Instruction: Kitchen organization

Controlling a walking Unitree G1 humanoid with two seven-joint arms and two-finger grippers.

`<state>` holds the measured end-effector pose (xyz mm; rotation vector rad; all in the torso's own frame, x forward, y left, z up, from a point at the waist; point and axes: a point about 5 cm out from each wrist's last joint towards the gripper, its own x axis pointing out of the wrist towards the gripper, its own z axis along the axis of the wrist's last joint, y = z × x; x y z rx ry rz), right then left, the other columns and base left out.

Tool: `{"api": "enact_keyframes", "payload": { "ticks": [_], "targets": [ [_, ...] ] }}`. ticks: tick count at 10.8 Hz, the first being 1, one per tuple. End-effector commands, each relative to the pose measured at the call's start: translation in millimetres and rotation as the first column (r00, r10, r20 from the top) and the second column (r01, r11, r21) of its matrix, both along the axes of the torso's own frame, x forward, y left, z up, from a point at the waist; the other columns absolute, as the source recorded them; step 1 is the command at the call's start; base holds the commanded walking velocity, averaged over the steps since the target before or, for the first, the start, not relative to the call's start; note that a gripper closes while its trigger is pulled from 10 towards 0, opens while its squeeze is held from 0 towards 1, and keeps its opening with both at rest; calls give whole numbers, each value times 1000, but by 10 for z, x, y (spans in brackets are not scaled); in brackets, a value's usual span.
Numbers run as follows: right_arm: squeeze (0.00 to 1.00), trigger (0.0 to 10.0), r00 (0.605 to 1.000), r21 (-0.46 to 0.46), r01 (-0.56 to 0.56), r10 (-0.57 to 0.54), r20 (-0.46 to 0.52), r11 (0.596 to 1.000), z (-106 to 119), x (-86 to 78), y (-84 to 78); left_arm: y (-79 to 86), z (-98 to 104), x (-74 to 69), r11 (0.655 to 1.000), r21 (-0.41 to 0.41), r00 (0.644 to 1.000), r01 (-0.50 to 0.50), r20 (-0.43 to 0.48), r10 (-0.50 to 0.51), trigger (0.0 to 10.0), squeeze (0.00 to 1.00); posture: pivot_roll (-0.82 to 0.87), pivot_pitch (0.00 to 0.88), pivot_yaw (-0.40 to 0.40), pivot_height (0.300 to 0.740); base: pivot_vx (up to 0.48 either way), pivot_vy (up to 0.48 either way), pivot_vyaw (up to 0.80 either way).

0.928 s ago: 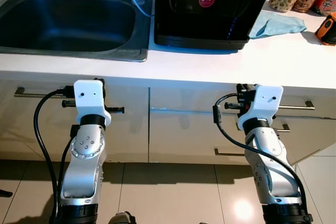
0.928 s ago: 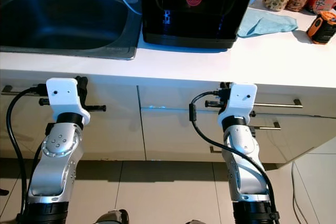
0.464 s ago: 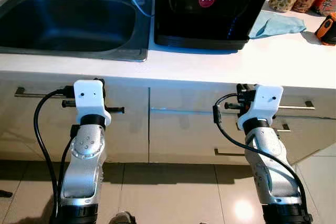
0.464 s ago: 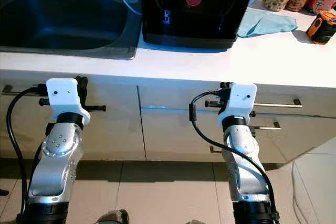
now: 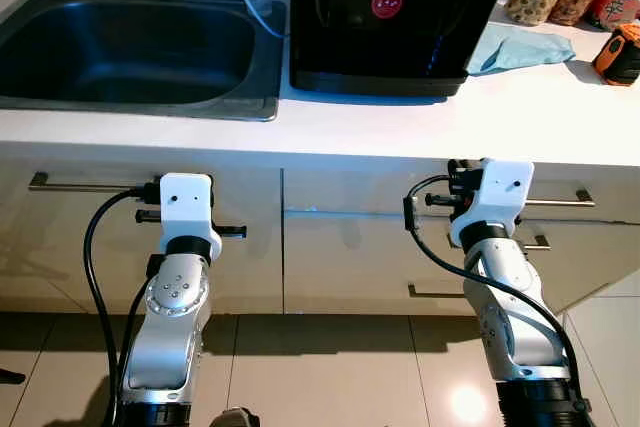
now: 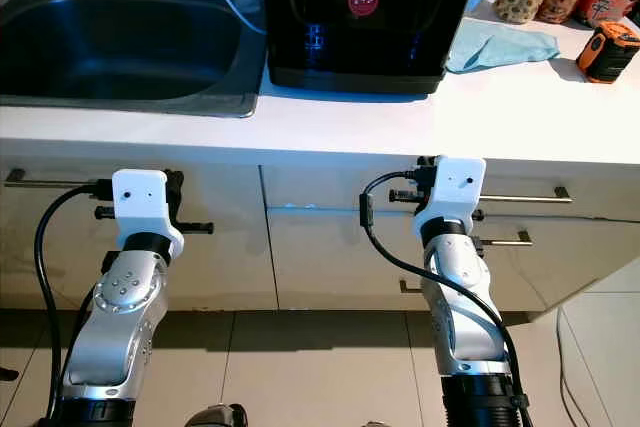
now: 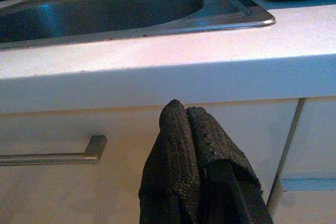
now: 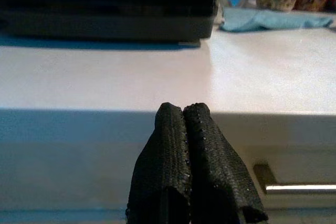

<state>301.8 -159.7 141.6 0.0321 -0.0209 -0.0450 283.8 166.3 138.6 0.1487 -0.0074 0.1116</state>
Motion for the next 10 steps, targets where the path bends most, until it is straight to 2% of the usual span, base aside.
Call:
{"api": "enact_keyframes", "payload": {
  "ticks": [1, 3, 4, 7, 8, 10],
  "targets": [
    [0, 10000, 1000, 30, 14, -13, -23, 999, -17, 11, -35, -14, 0, 1, 1000, -5, 1000, 12, 0, -12, 10000, 0, -40, 111, -39, 740, 0, 0, 0],
    [0, 10000, 1000, 45, 6, -5, -21, 999, 0, 13, -31, 10, 27, 13, 1000, -27, 1000, -3, 4, 3, 10000, 0, -39, 111, -40, 740, 0, 0, 0],
    [0, 10000, 1000, 26, 5, -4, -27, 1000, -5, 16, -30, 13, 27, 13, 1000, -28, 1000, -7, -4, 7, 10000, 0, -40, 113, -41, 740, 0, 0, 0],
    [0, 10000, 1000, 70, 23, -24, 16, 997, 30, -5, -15, 10, 44, 24, 999, -36, 1000, -1, -3, 1, 10000, 0, -38, 108, -41, 740, 0, 0, 0],
    [0, 10000, 1000, 98, 6, -7, 10, 995, 39, 7, -2, 10, 54, 43, 999, -41, 1000, 0, -6, 0, 10000, 0, -37, 105, -45, 740, 0, 289, 0],
    [0, 10000, 999, 70, -45, 44, 18, 997, 90, 19, 31, -59, 208, 104, 996, -88, 1000, 8, 22, -7, 10000, 0, -41, 103, -50, 740, 0, 366, 0]
  ]
}}
